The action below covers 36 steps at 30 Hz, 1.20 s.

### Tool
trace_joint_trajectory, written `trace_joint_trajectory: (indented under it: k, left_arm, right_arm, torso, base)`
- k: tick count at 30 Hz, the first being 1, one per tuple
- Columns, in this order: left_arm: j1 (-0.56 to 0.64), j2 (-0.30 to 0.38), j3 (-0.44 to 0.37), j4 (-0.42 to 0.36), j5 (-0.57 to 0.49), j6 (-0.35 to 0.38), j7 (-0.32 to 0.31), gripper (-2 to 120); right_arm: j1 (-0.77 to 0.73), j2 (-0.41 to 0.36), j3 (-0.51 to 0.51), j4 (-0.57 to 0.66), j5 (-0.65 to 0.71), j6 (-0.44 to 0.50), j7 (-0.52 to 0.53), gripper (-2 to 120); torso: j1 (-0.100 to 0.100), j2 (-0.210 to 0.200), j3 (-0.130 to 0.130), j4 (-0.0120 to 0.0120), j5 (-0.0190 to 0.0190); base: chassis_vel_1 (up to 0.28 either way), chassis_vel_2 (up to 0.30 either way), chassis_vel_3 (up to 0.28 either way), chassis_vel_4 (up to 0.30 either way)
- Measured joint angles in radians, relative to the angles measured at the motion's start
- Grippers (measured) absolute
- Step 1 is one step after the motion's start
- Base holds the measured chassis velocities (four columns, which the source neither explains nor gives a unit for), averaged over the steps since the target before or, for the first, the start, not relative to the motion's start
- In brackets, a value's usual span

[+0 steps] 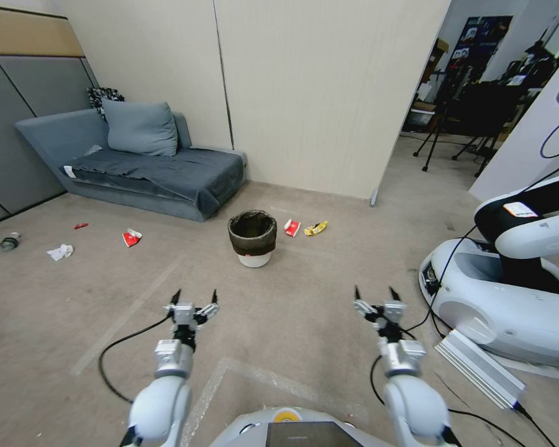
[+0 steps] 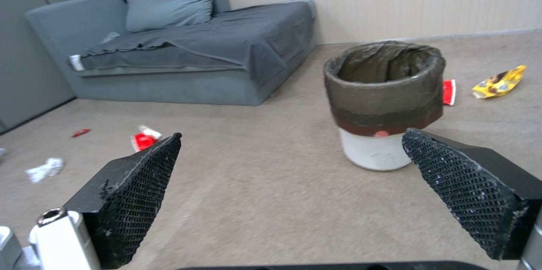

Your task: Pick up the trash bin, then pick up the garbage from the floor and place it into the trash bin.

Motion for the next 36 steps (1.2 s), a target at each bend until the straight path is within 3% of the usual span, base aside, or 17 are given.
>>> trace_joint_trajectory:
  k: [5,36]
  left_arm:
    - [0.056,0.021,-0.03,-0.063,-0.006,0.018,-0.009,100]
    - [0.056,0.007,-0.015,-0.013,0.004,-0.035,0.009,100]
  right_arm:
    - [-0.01,0.002,0.003,0.023,0.012,-0.049,0.007,100]
    - [-0.01,0.001,-0.004,0.002,-0.005,-0.041,-0.024,100]
  torso:
    - [0.0,0.0,0.0,0.0003,0.0001]
    - [0.0,0.0,0.0,0.0002,0.0004]
  base:
    - [0.0,0.0,0.0,0.0]
    - [0.0,0.0,0.0,0.0]
